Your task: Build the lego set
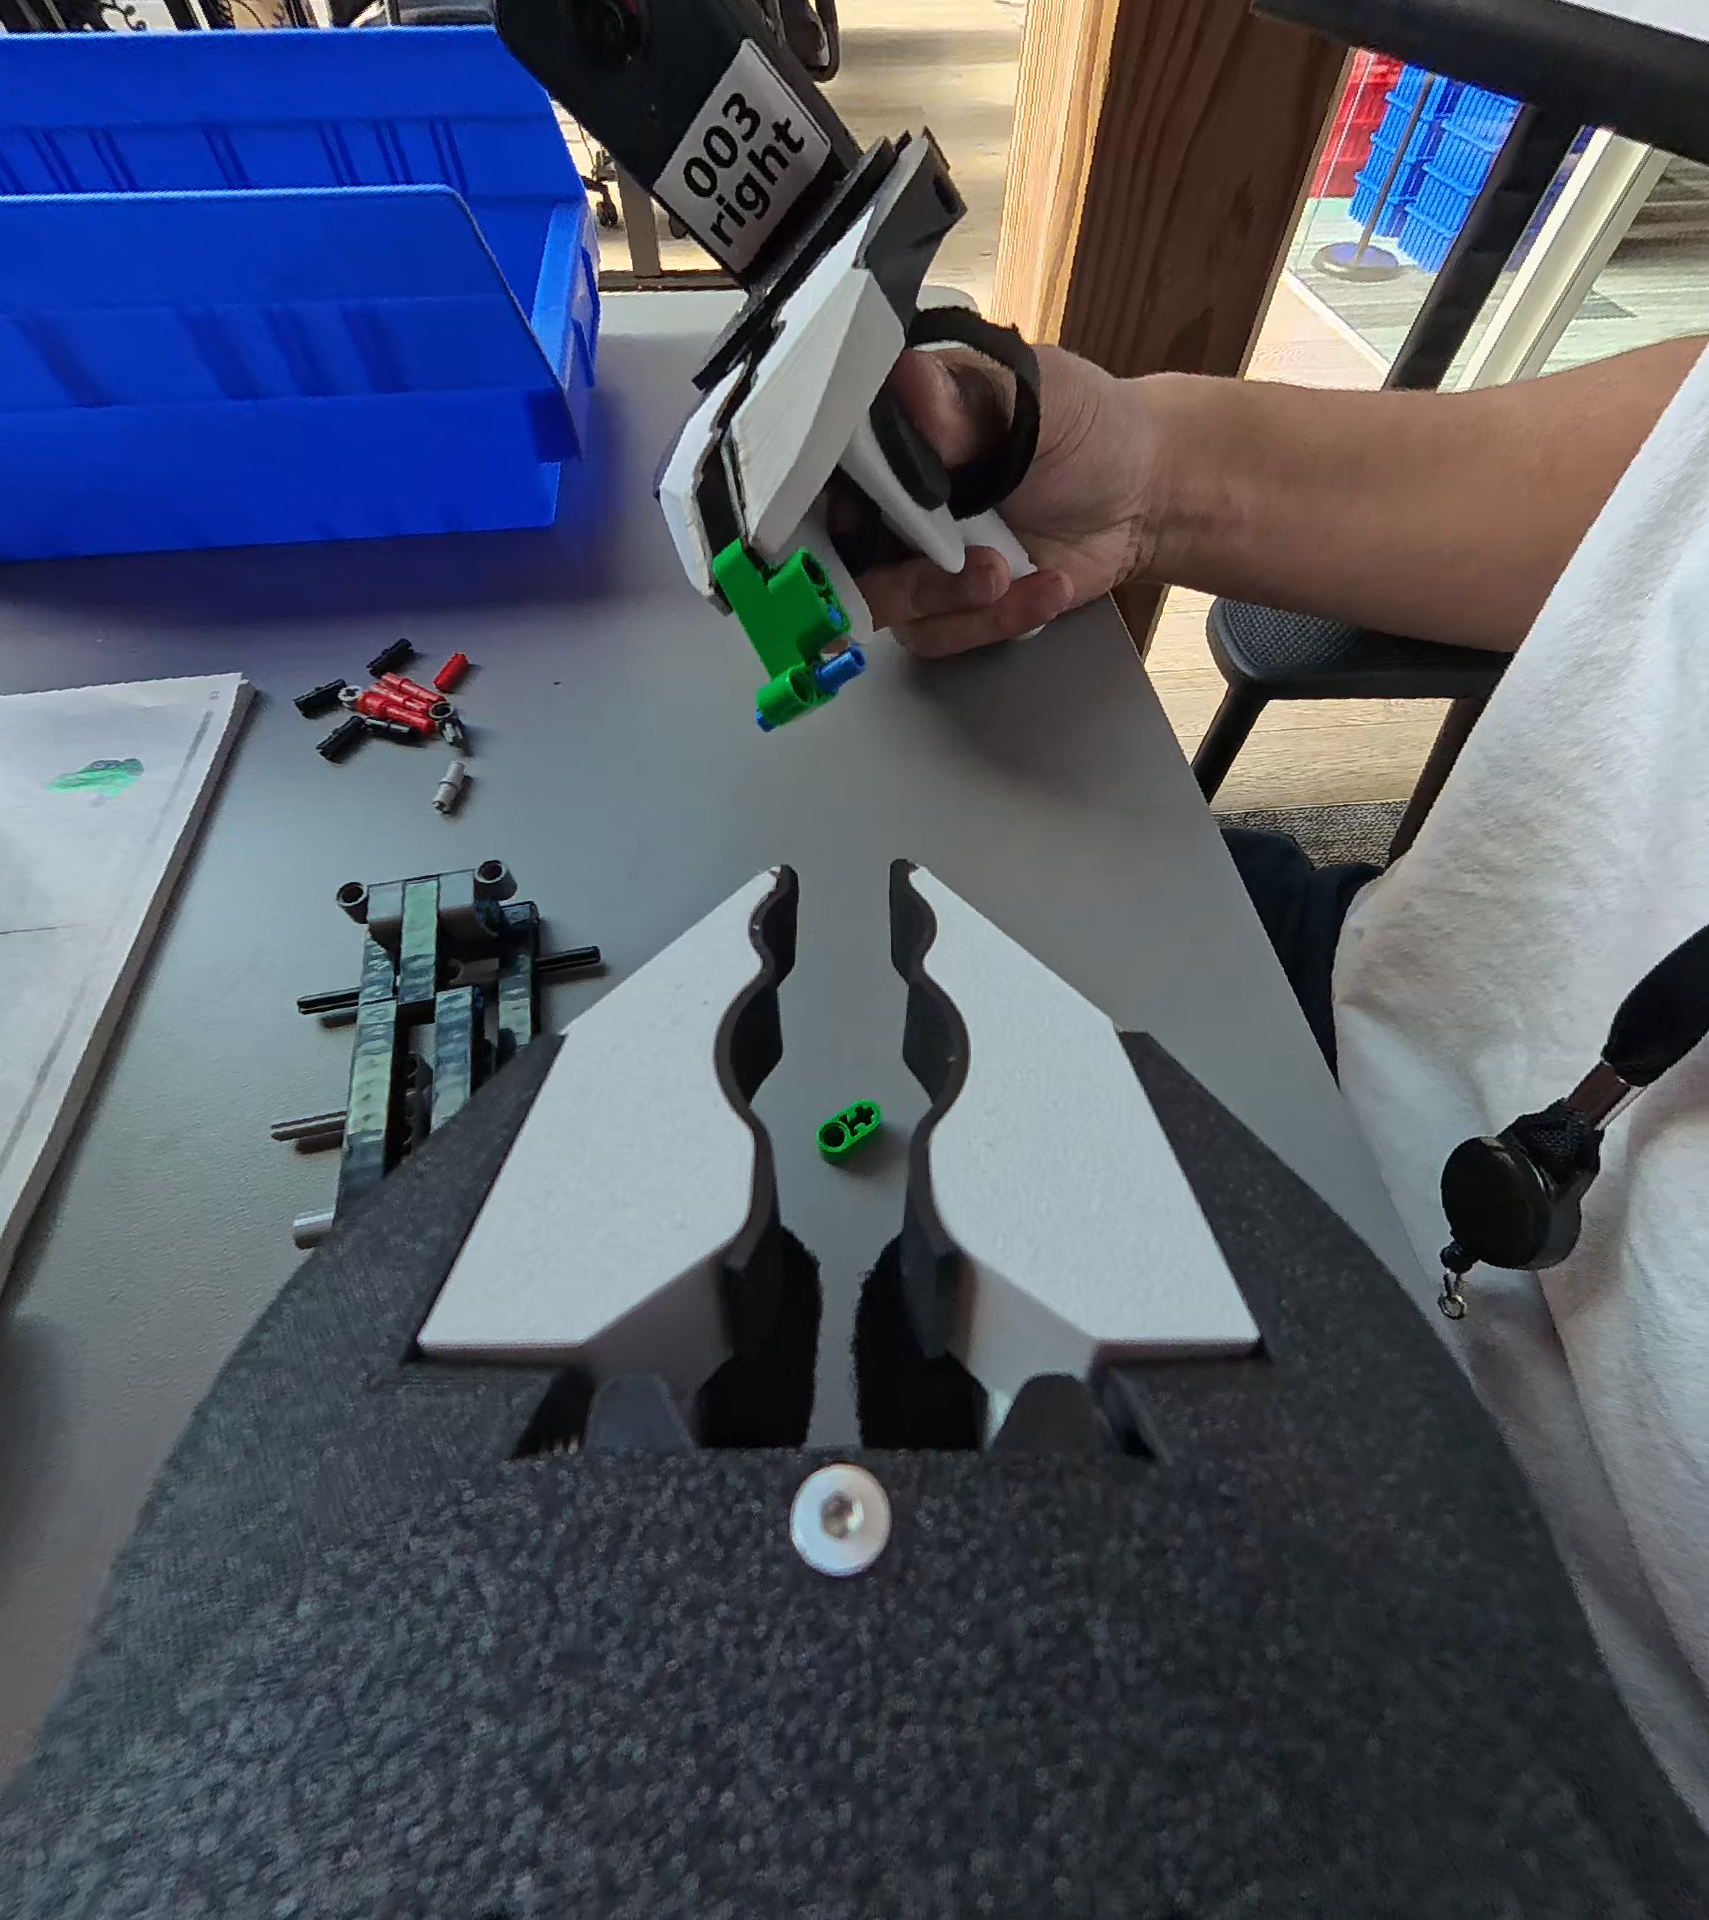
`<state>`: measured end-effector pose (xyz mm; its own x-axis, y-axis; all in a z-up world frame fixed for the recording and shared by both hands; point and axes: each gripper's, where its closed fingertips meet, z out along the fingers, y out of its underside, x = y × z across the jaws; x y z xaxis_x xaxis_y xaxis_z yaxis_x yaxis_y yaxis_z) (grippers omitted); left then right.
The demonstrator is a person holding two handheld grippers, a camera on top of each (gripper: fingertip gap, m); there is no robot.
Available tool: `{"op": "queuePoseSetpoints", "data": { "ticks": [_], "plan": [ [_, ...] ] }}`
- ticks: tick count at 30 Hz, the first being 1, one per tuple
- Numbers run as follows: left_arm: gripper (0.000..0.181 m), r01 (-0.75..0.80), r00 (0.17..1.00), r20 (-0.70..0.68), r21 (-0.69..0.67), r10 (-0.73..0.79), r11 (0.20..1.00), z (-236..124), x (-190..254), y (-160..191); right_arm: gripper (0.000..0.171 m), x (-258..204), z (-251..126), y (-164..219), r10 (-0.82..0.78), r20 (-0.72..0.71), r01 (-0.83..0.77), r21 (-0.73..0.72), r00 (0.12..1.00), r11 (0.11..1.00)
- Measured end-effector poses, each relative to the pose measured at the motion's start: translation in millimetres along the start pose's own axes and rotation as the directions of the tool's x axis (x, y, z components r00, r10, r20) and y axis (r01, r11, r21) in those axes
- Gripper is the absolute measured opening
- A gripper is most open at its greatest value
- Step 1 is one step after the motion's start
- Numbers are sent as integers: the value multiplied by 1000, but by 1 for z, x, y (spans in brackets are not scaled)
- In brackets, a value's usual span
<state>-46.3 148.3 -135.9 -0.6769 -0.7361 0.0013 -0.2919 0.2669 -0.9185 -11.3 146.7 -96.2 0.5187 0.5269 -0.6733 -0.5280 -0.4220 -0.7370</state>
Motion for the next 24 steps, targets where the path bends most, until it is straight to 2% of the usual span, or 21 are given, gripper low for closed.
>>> {"op": "queuePoseSetpoints", "data": {
  "ticks": [24],
  "plan": [
    [16, -46, 999, 9, -35, 46, 998, 5, 8, 5, 6, 0, 1, 2, -19, -17, 19, -12, 1000, 1000]
  ]
}}
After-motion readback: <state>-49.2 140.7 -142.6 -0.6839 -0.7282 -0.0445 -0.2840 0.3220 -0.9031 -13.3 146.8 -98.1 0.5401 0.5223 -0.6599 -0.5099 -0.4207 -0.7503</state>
